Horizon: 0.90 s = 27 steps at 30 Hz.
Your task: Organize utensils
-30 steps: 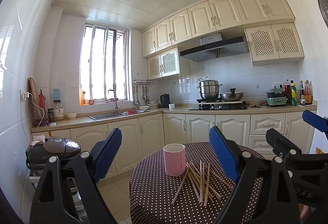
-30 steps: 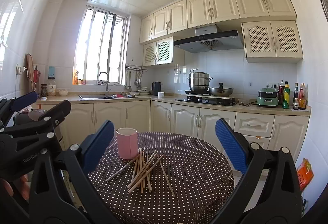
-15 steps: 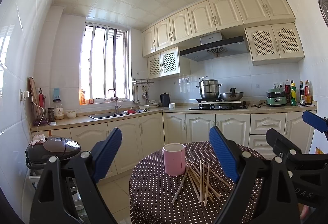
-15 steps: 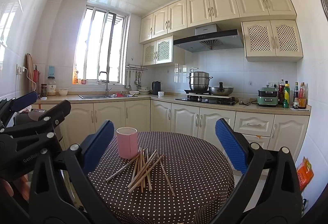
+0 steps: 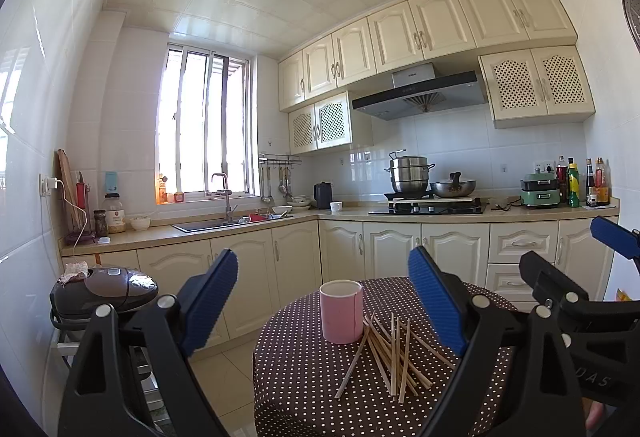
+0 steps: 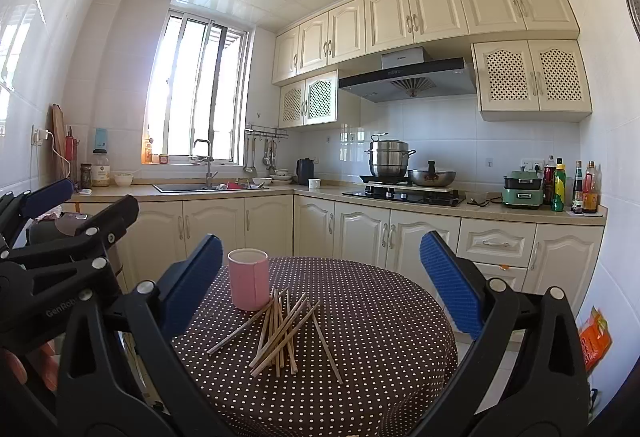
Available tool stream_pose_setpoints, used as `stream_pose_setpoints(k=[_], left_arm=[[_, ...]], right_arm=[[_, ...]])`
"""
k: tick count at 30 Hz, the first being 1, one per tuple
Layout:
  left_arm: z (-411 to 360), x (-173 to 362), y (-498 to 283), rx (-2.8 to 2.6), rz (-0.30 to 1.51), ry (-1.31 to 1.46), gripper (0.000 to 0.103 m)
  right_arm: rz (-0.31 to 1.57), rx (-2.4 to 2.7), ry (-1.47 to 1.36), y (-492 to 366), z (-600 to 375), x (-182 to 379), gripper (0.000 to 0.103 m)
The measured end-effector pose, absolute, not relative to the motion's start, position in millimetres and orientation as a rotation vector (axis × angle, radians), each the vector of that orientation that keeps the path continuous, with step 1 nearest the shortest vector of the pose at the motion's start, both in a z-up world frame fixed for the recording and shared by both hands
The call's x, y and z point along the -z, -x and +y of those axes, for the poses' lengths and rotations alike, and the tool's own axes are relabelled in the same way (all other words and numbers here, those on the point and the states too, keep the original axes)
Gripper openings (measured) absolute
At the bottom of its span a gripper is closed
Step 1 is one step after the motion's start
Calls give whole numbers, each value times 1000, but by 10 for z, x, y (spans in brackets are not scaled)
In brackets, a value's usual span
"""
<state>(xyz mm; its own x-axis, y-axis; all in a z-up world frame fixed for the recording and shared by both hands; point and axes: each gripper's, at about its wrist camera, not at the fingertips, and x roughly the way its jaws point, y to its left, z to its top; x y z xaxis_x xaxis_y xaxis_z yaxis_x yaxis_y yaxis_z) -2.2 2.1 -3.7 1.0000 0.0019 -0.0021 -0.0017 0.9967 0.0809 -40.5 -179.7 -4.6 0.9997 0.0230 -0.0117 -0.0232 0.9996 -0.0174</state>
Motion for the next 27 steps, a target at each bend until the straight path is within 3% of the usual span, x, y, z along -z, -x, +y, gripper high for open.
stream_pose_setpoints(k=[27], left_arm=[[2,37,-274,-2,55,-84,86]], right_arm=[[45,-43,28,216,-1767,53,97]])
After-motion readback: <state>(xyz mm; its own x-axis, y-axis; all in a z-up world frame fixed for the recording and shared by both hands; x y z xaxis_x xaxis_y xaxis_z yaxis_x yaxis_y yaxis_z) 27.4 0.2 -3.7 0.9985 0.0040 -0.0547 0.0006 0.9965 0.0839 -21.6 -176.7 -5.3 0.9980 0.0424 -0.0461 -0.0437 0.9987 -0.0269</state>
